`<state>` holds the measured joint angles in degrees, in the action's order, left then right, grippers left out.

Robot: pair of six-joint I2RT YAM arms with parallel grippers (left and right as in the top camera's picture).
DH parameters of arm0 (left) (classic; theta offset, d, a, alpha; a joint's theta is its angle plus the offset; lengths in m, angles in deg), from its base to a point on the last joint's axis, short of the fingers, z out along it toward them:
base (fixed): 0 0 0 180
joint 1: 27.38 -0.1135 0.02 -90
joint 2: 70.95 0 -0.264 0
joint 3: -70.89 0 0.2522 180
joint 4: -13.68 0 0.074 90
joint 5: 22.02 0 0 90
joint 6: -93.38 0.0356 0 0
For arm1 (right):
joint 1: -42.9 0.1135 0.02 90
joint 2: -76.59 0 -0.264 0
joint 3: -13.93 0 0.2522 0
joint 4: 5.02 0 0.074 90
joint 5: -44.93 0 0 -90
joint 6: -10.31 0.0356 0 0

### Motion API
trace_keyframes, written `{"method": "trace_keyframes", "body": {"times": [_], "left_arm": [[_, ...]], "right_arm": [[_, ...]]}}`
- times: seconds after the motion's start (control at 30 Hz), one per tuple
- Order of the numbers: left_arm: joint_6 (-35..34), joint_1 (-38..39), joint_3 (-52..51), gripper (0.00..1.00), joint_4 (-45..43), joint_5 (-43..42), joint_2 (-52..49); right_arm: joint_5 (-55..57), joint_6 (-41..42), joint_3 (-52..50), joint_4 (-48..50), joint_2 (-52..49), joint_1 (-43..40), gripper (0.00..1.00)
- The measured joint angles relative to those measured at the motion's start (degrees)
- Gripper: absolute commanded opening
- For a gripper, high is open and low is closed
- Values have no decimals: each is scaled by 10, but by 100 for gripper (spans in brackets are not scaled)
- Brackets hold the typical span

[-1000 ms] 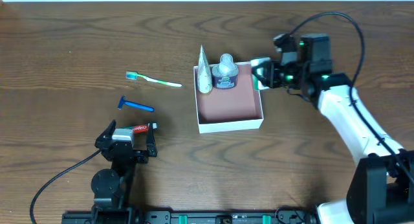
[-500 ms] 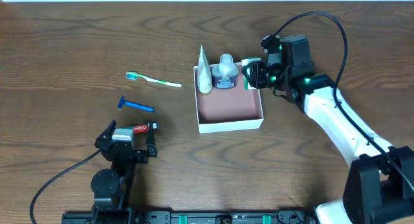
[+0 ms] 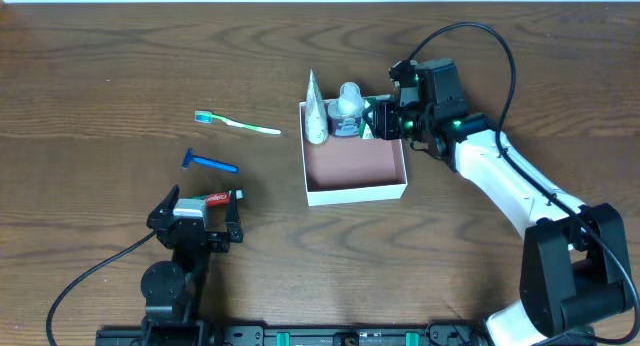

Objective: Pack container

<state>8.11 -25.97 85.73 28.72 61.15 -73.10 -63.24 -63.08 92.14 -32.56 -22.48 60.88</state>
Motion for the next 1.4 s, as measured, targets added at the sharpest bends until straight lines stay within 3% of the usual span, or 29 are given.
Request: {"method": "trace_keyframes", "body": {"times": [0.3,0.7,1.07,1.2,1.33,1.4], "left_arm": [[0,0,0,98,0,0,0],[0,0,0,98,0,0,0],[0,0,0,98,0,0,0],[0,0,0,98,0,0,0],[0,0,0,98,0,0,0],[0,0,0,98,0,0,0]], "right_arm": [[0,5,0,10,0,0,77],[-15,4,0,17,0,0,71],[-42,3,0,-64,49,-2,66],[-28,1,1,-127,125,-23,74],[11,0,4,-180,195,-88,99],[31,-3,5,-200,215,-130,99]]}}
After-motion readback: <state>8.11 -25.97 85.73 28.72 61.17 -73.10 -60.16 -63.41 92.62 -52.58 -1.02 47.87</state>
